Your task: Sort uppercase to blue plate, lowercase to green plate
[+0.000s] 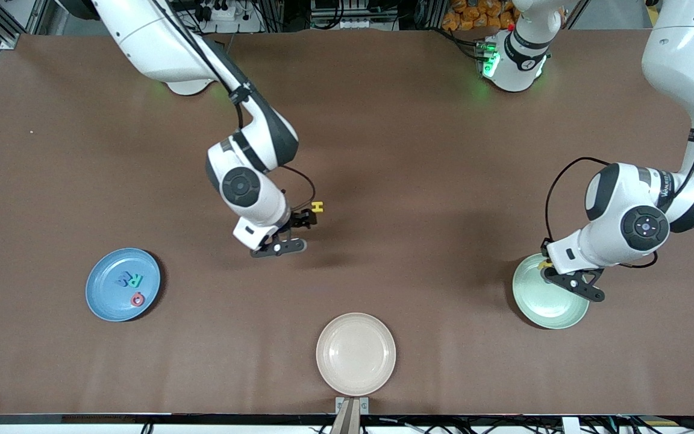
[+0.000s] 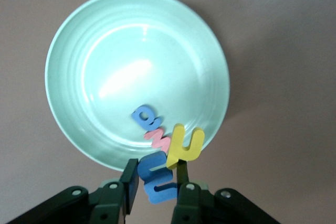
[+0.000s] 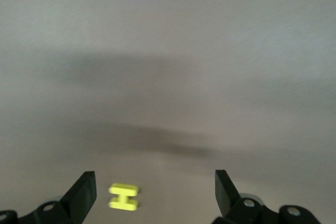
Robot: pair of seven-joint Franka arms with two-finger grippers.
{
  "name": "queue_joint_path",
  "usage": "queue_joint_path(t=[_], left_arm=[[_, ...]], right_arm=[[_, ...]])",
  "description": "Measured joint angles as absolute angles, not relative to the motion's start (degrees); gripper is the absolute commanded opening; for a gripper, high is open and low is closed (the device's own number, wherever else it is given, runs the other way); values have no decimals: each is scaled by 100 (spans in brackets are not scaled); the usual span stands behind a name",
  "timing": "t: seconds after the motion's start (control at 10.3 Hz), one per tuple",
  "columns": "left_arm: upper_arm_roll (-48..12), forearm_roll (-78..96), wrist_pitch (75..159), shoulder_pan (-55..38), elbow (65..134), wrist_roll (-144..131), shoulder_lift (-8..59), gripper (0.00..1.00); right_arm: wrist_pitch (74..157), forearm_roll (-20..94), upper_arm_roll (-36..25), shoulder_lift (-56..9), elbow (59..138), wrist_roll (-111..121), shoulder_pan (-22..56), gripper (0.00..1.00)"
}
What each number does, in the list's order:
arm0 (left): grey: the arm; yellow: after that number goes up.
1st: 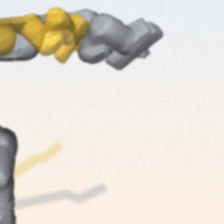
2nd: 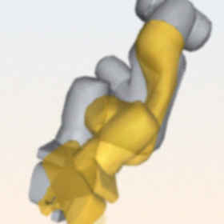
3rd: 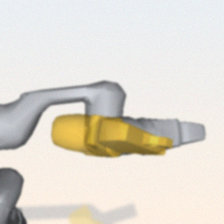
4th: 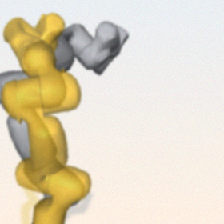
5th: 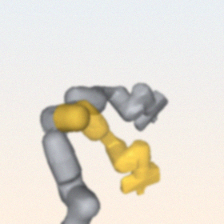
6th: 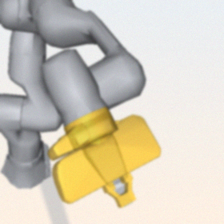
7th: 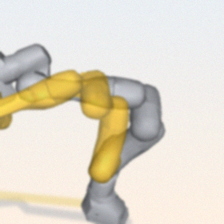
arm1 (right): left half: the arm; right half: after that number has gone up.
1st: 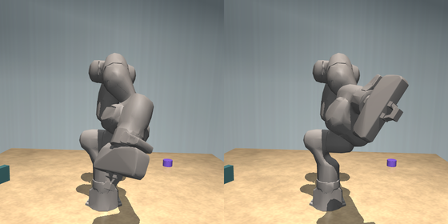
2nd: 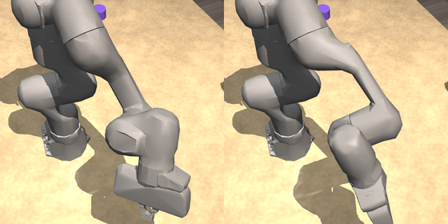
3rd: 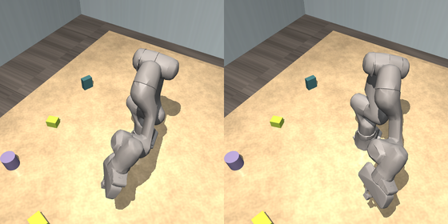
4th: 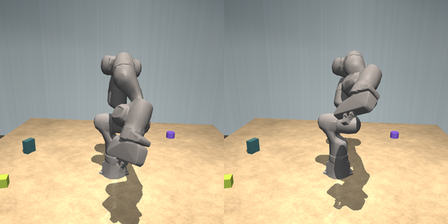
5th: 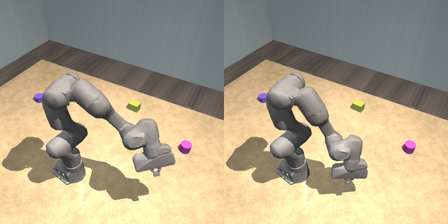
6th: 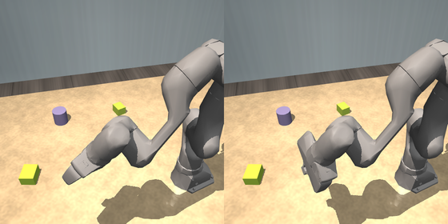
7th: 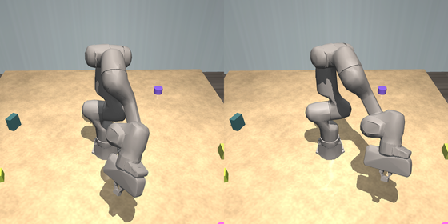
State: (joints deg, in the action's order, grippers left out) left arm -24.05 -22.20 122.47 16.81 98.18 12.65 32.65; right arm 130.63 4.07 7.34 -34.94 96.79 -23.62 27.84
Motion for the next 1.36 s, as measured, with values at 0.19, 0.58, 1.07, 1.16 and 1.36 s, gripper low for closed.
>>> queue_joint_path(t=[0.19, 0.58, 1.07, 1.16, 1.36], left_arm=[[-2386, -2220, 12329, 1671, 9821, 1267, 3313, 21], [-2381, -2220, 12434, 1660, 9763, 1269, 3404, 33], [-2375, -2217, 12467, 1662, 9476, 1269, 3504, 100], [-2375, -2213, 12467, 1663, 9426, 1269, 3504, 100], [-2384, -2000, 12484, 1659, 9246, 1267, 3492, 100]], right_arm=[[13567, 406, 748, -3578, 9994, -2652, 2998, 100], [13919, 91, 777, -3655, 10352, -3569, 3410, 100], [14549, 15, 759, -3676, 10794, -3799, 3434, 100], [14549, 15, 758, -3674, 10786, -3809, 3432, 100], [14528, 13, 759, -3674, 10783, -3921, 3431, 100]])
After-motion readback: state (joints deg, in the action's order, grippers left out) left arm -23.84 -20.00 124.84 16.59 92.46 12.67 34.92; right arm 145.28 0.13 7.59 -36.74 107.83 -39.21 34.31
